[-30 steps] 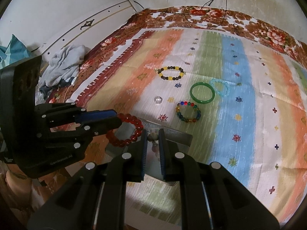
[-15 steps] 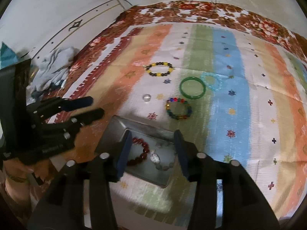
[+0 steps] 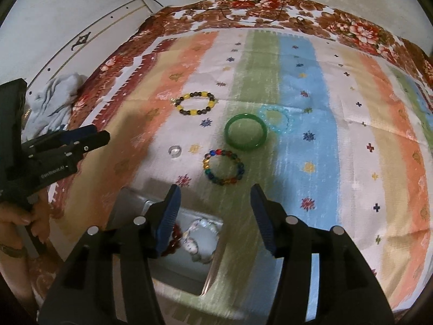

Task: Organize jewelry
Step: 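Move left tool toward yellow-black bracelet while right tool moves toward green jade bangle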

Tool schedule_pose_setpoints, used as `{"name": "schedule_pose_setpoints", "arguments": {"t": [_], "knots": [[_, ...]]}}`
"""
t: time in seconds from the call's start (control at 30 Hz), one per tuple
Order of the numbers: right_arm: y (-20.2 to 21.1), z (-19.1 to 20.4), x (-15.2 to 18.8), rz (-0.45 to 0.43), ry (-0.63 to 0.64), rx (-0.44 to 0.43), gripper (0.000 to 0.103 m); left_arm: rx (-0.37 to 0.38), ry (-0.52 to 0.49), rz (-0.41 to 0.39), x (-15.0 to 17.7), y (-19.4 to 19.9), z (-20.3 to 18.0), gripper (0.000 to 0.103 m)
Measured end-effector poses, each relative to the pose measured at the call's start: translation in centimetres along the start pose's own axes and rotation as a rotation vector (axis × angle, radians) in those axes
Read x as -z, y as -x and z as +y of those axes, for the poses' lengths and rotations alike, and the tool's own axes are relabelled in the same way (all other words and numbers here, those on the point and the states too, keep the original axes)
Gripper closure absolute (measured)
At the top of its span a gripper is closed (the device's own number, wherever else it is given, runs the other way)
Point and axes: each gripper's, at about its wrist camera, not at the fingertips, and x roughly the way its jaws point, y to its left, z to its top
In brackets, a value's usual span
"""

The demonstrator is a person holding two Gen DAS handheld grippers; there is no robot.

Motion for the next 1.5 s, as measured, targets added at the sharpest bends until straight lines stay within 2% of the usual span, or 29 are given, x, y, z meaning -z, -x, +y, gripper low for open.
{"name": "schedule_pose_setpoints", "arguments": {"t": [0.43,0.93,1.5], "knots": [[-2.6,-1.7,-2.0,0.054,-0.023,0.015,0.048,-0.019,-0.010,0.036,-2.2,-2.4,0.4,0.058],[-6.5,-2.0,-3.6,0.153,-0.021,-0.022,0.047,-0.018,0.051,0.081,-5.0,-5.4,2.8,0.058],[-10.1,-2.6,-4.2,0.233,-0.012,0.002,0.046,-0.043,0.083,0.139,-7.0,-9.9,4.4,0.058]]}}
